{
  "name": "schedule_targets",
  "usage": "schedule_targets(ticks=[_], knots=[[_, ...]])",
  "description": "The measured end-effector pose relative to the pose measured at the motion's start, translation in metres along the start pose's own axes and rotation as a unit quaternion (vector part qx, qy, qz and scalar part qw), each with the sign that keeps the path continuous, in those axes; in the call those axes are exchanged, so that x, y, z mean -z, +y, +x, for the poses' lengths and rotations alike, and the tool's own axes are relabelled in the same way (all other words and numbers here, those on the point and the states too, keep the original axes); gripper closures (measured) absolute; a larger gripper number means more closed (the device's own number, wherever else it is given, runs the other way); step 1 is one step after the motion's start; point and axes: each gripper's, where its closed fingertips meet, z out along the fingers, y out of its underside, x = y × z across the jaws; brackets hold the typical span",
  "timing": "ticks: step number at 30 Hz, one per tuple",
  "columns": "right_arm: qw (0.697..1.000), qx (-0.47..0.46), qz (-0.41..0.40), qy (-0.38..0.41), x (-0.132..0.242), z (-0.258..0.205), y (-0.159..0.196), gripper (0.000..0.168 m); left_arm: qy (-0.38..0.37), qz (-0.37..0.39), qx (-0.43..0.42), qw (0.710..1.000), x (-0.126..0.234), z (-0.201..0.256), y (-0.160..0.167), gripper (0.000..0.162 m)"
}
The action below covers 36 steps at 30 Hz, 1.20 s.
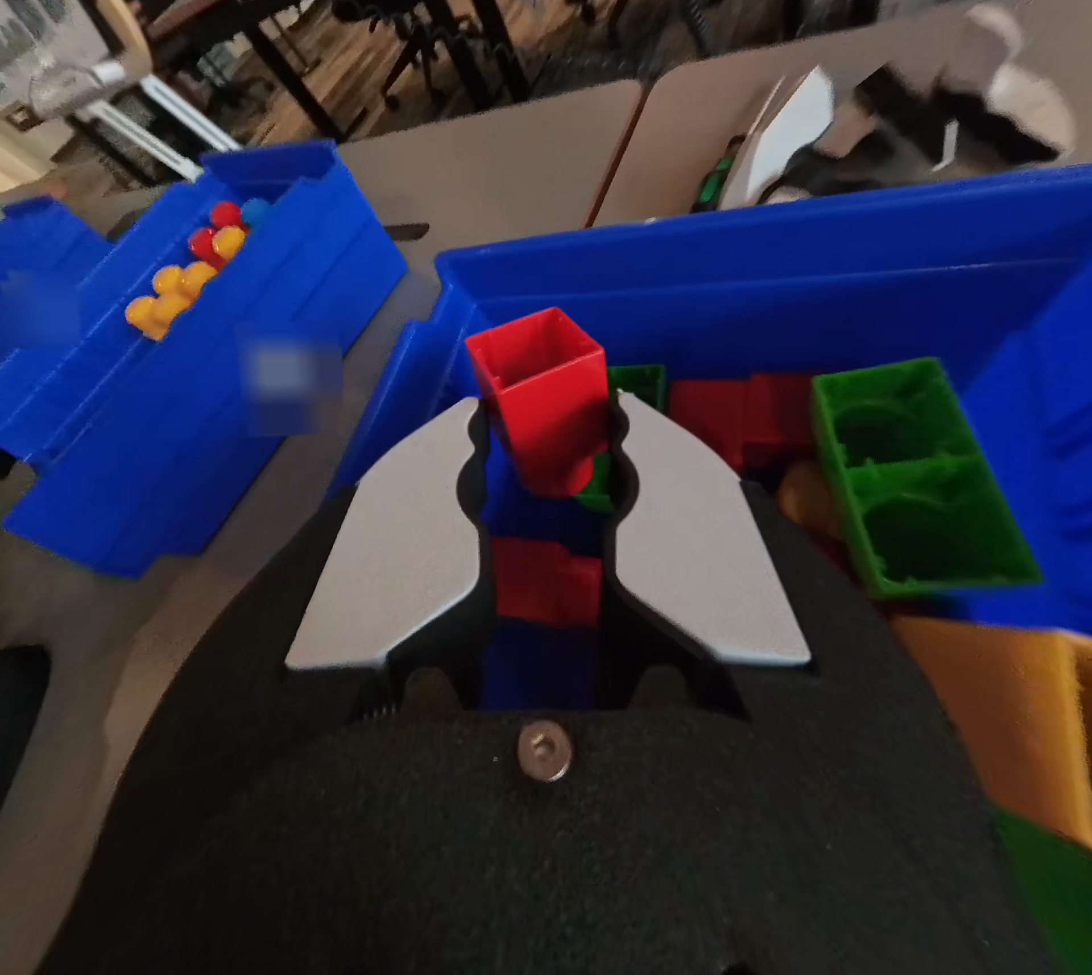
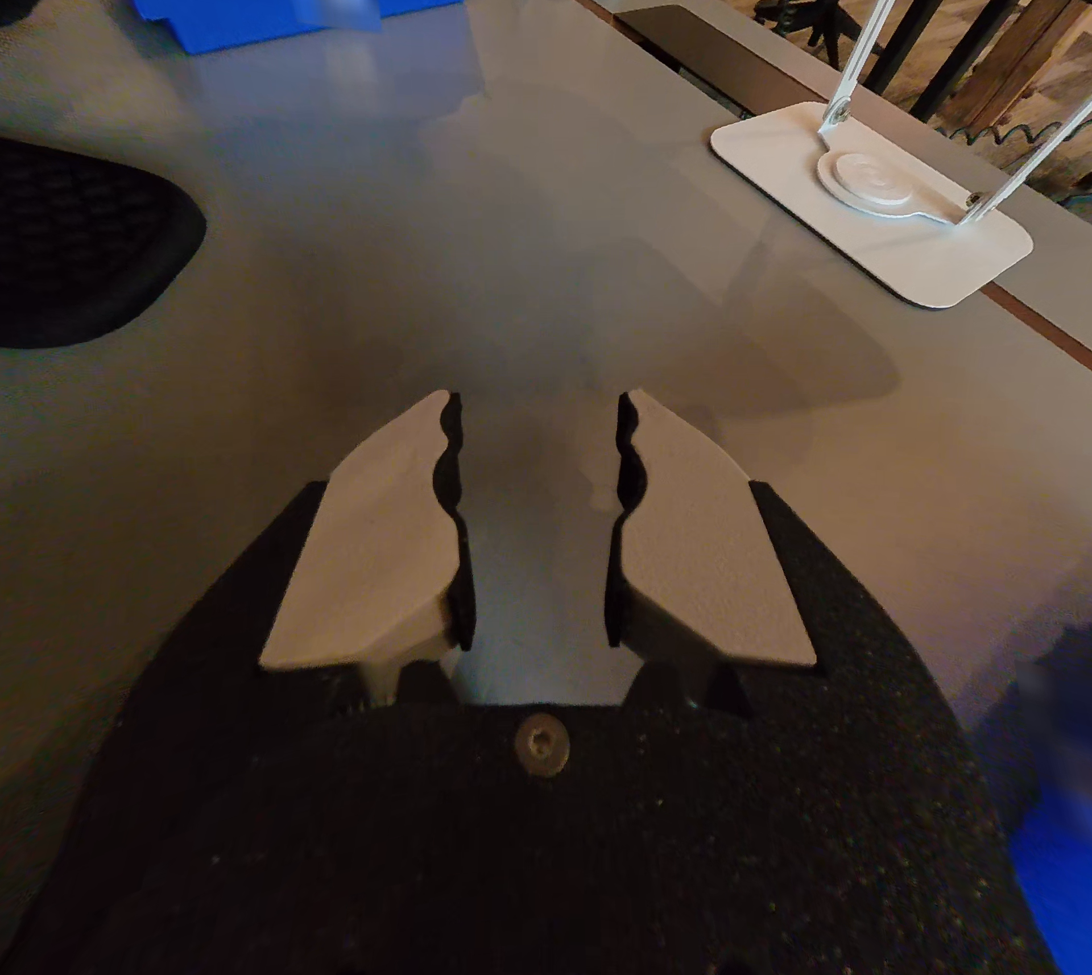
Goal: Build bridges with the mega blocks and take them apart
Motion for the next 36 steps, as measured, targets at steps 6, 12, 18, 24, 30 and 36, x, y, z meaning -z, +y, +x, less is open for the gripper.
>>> schedule_targets(ticks=[6, 12, 18, 24, 30, 36], knots=[[1.000, 0.008, -0.007, -0.011, -0.004, -0.005, 0.001, 0.118, 0.063, 0.088, 0.001, 0.994, 0.061, 0.011, -0.026, 0.123], [0.999, 0.015, 0.002, -0.046, -0.009, -0.024, -0.013, 0.118, 0.175, 0.206, -0.008, 0.963, 0.156, 0.045, -0.056, 0.124], [0.989, 0.061, 0.023, -0.130, -0.010, -0.077, -0.061, 0.114, 0.289, 0.289, -0.078, 0.909, 0.264, 0.113, -0.049, 0.124], [0.978, 0.142, 0.050, -0.142, -0.020, -0.111, -0.127, 0.113, 0.332, 0.344, -0.177, 0.860, 0.346, 0.184, -0.016, 0.124], [0.975, 0.168, 0.042, -0.141, -0.048, -0.133, -0.157, 0.111, 0.345, 0.357, -0.247, 0.832, 0.377, 0.229, 0.011, 0.124], [0.971, 0.183, -0.035, -0.151, -0.072, -0.145, -0.139, 0.112, 0.334, 0.354, -0.300, 0.821, 0.381, 0.250, 0.027, 0.123]])
